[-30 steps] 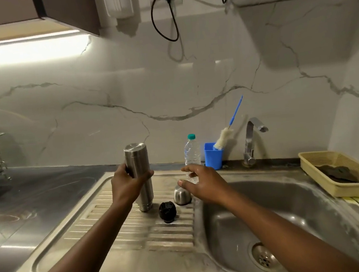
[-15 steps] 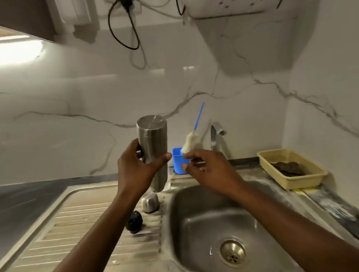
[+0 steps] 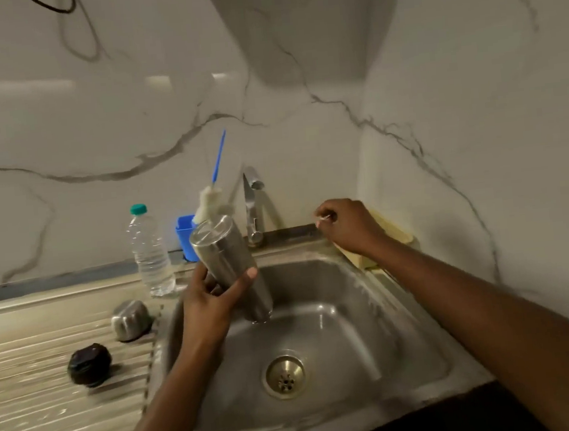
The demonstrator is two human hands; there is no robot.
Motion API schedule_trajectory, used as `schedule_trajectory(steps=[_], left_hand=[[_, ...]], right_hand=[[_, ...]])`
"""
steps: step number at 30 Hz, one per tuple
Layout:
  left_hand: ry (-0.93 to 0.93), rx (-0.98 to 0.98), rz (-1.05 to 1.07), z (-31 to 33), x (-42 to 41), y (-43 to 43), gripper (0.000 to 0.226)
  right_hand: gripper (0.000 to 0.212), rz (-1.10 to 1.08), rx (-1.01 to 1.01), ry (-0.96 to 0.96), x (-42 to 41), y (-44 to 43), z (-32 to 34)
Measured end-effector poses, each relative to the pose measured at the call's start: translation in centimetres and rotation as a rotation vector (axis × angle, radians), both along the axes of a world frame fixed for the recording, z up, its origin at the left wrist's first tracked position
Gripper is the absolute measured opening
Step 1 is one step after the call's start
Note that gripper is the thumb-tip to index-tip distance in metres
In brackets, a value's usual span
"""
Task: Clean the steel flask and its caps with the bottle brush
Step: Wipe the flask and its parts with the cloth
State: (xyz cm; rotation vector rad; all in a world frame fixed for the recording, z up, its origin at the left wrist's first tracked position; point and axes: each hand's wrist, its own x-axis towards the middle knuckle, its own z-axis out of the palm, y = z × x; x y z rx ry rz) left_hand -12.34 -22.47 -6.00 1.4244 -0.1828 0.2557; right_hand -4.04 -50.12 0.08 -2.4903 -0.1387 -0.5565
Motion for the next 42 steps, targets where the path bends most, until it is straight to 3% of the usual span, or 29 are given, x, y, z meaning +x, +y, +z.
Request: schedule_trajectory(steps=[6, 11, 18, 23, 27, 31, 38, 42], left_hand=[[0.045, -0.084, -0.010, -1.5, 1.0, 0.1, 0.051], [0.076, -0.109, -0.022, -2.3, 1.2, 0.1, 0.043], [0.099, -0.136, -0.028, -2.6, 1.3, 0.2, 0.049], [0.105, -0.146, -0.013, -2.6, 1.3, 0.6, 0.050], [0.134, -0.168, -0.007, -2.8, 1.5, 1.0, 0.056], [0.176, -0.197, -0.002, -3.2, 1.5, 1.3, 0.075], [0.173, -0.129, -0.023, -3.8, 1.9, 1.0, 0.050], [0.162, -0.096, -0.060, -4.0, 2.1, 0.9, 0.045]], right_hand=[[0.048, -0.268, -0.251, 0.337, 5.6, -6.4, -1.7], [0.030, -0.309, -0.362, 0.462, 7.8, -7.6, -4.0], [0.006, -0.465, -0.389, 0.267, 8.2, -7.8, -3.5], [0.012, -0.451, -0.381, -0.108, 6.7, -6.3, 0.2], [0.010, -0.337, -0.278, -0.271, 3.4, -2.7, 2.9], [0.007, -0.265, -0.072, -0.309, -0.2, 1.9, 2.3], [0.003, 0.010, 0.419, -0.263, -3.7, 10.5, -5.4], [0.024, 0.199, 0.562, -0.268, -4.2, 13.6, -7.8]])
